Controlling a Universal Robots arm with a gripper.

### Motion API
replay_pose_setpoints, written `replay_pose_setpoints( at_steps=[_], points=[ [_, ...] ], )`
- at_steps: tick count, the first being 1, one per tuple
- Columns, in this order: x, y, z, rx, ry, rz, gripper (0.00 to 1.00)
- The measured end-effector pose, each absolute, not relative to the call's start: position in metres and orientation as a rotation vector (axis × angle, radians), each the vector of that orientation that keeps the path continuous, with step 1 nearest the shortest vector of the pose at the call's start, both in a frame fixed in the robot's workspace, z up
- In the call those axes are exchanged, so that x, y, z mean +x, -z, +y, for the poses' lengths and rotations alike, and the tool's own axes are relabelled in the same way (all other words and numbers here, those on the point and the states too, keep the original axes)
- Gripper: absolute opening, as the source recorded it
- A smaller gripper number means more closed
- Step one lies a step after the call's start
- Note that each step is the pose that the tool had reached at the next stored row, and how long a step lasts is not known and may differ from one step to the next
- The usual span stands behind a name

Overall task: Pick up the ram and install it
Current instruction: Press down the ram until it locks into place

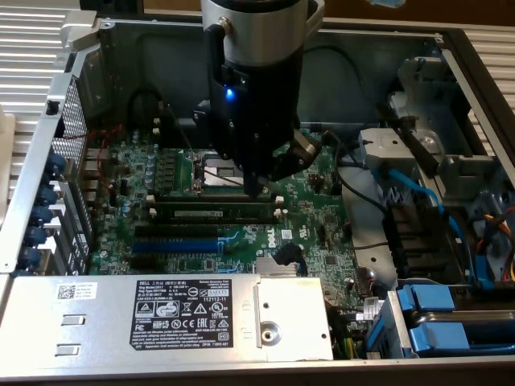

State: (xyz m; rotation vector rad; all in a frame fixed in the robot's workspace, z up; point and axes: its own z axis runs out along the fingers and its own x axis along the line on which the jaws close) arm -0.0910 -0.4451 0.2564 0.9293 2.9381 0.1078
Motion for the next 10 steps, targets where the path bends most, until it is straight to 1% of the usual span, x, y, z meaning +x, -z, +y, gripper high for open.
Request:
replay_pose_setpoints(
  at_steps=[3,10],
  points=[
    [-0.0911,-0.2620,-0.4451,0.928,-0.109,2.934,0.11],
    [-0.0912,-0.2622,-0.4451,0.928,-0.110,2.934,0.11]
  ],
)
